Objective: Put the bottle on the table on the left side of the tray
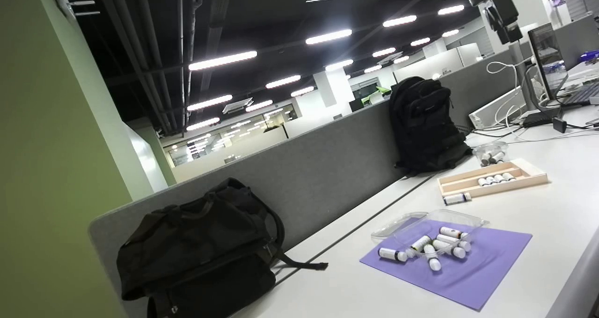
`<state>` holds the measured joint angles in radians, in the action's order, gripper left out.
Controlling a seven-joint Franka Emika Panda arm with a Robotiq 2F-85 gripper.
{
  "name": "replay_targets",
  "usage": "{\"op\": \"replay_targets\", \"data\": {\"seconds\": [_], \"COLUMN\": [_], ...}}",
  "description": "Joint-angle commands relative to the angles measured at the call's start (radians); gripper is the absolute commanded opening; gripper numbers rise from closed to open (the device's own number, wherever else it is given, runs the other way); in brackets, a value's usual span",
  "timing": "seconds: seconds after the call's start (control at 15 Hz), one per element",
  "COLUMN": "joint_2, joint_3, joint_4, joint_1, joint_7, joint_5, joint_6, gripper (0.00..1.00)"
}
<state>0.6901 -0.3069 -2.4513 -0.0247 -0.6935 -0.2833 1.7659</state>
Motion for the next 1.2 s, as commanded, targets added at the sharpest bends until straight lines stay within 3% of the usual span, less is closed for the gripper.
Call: {"op": "replay_targets", "data": {"seconds": [0.0,0.47,0.53,0.6,0.67,0.73,0.87,1.13], "joint_2": [-0.197,-0.643,-0.709,-0.743,-0.773,-0.691,-0.758,-0.773], "joint_3": [-0.039,-0.076,-0.013,0.003,0.024,0.041,0.063,0.067], "joint_4": [0.077,0.346,0.408,0.461,0.516,0.378,0.465,0.495], "joint_1": [-0.015,-0.025,0.043,0.059,0.081,0.097,0.117,0.122], "joint_7": [-0.097,-0.015,-0.029,-0.007,0.045,-0.024,0.010,0.019], "joint_5": [0.040,0.072,0.119,0.136,0.129,0.111,0.114,0.119], "joint_6": [0.099,0.268,0.250,0.204,0.138,0.242,0.184,0.161], "gripper": [1.00,1.00,1.00,1.00,1.00,1.00,1.00,1.00]}}
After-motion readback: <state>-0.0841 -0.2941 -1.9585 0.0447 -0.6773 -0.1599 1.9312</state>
